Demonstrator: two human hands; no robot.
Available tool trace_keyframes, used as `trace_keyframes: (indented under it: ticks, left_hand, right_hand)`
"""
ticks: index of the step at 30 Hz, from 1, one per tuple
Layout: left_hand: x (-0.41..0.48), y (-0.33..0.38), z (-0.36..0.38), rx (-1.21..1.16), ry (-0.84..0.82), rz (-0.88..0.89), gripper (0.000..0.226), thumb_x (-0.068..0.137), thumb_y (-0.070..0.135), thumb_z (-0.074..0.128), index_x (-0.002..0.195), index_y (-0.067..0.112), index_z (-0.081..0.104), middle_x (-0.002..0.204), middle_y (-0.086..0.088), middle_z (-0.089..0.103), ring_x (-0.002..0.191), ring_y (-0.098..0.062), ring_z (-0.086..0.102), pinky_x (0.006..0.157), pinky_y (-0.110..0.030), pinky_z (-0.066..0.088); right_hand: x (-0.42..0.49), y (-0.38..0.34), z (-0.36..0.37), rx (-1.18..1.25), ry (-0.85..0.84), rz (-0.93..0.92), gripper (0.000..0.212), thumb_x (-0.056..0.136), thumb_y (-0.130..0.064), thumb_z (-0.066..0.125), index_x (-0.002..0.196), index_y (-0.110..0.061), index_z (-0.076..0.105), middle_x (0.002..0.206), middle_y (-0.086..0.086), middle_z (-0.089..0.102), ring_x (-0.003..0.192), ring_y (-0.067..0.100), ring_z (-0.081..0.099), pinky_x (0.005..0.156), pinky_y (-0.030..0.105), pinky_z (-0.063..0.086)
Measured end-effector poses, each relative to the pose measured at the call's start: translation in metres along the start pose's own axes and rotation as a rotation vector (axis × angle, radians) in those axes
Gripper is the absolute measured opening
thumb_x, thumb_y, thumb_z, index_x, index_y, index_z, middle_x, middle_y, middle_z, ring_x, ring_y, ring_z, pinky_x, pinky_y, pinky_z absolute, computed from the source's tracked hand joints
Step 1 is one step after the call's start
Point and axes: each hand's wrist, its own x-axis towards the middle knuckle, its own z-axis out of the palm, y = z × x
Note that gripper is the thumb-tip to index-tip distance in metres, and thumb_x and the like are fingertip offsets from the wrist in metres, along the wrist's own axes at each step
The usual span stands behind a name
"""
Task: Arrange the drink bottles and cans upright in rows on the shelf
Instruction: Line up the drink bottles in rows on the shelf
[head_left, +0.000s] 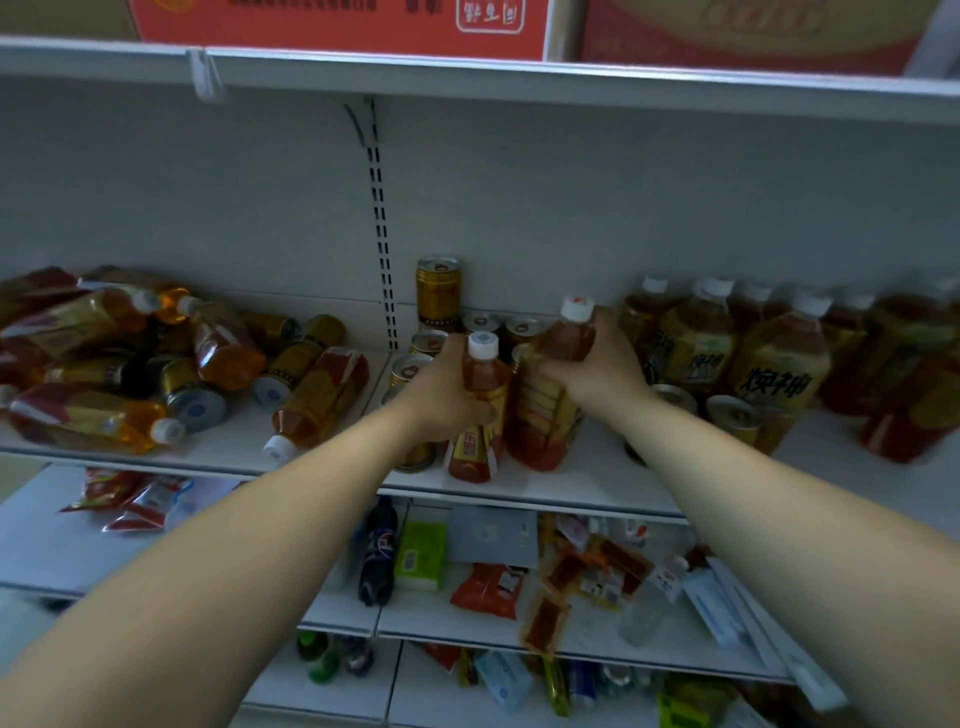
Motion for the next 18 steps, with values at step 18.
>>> trace_keyframes:
  ticks: [18]
  left_hand:
    - [-0.021,0.031,0.03,-0.174,-0.078,0.117,0.064,0.064,0.015,0.08,0.115,0.029,0.044,0.103,0.01,0.062,0.097,-0.011,0.06,0.083,-0.03,0.048]
  right_hand:
    - [-0.055,0.008,-0.038,0.025,0.159,0.175,0.061,0.068,-0.041,0.079,0.121,-0.024,0.053,0.115,0.001,0.059,0.101,0.02,0.059,0.088,0.039,0.05]
